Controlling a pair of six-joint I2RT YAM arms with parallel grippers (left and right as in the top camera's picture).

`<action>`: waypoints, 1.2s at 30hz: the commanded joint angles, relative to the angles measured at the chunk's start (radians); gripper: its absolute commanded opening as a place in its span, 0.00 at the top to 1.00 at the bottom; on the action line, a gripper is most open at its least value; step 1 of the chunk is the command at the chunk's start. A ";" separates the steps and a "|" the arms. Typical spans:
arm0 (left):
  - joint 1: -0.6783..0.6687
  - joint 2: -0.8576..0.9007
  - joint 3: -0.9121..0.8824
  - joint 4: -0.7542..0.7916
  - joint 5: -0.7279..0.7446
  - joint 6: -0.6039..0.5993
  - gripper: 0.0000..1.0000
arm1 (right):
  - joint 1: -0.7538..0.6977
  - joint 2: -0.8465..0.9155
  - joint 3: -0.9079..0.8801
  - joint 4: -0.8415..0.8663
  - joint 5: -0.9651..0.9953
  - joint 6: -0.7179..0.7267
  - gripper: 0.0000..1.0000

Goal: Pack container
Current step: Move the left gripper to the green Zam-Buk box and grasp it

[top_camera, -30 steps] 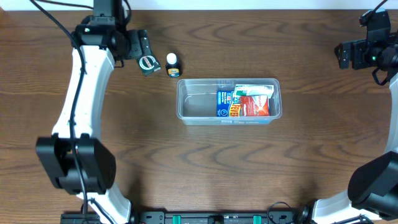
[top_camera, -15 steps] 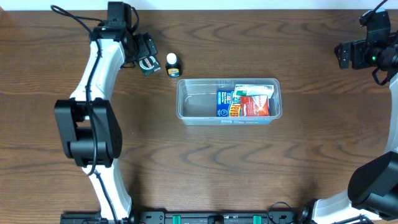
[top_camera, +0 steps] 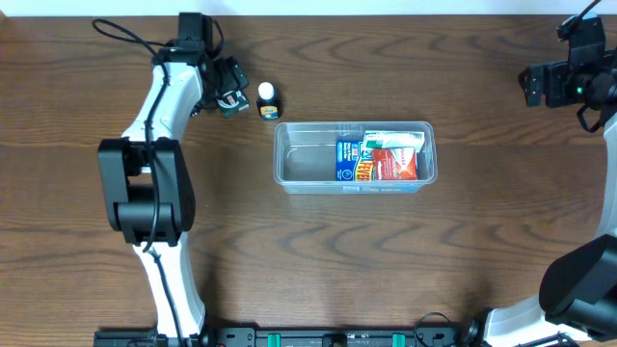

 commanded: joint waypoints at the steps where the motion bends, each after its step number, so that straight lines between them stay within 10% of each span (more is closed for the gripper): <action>1: -0.016 0.036 0.024 0.005 -0.054 -0.033 0.02 | -0.006 0.006 0.003 -0.001 -0.007 0.011 0.01; 24: -0.022 0.113 0.024 0.044 -0.067 0.033 0.02 | -0.006 0.006 0.003 -0.001 -0.007 0.011 0.01; 31: -0.022 0.113 0.024 0.021 -0.067 0.050 0.27 | -0.006 0.006 0.003 -0.001 -0.007 0.011 0.01; 36: -0.021 0.113 0.024 -0.014 -0.067 0.050 0.27 | -0.006 0.006 0.003 -0.001 -0.007 0.011 0.01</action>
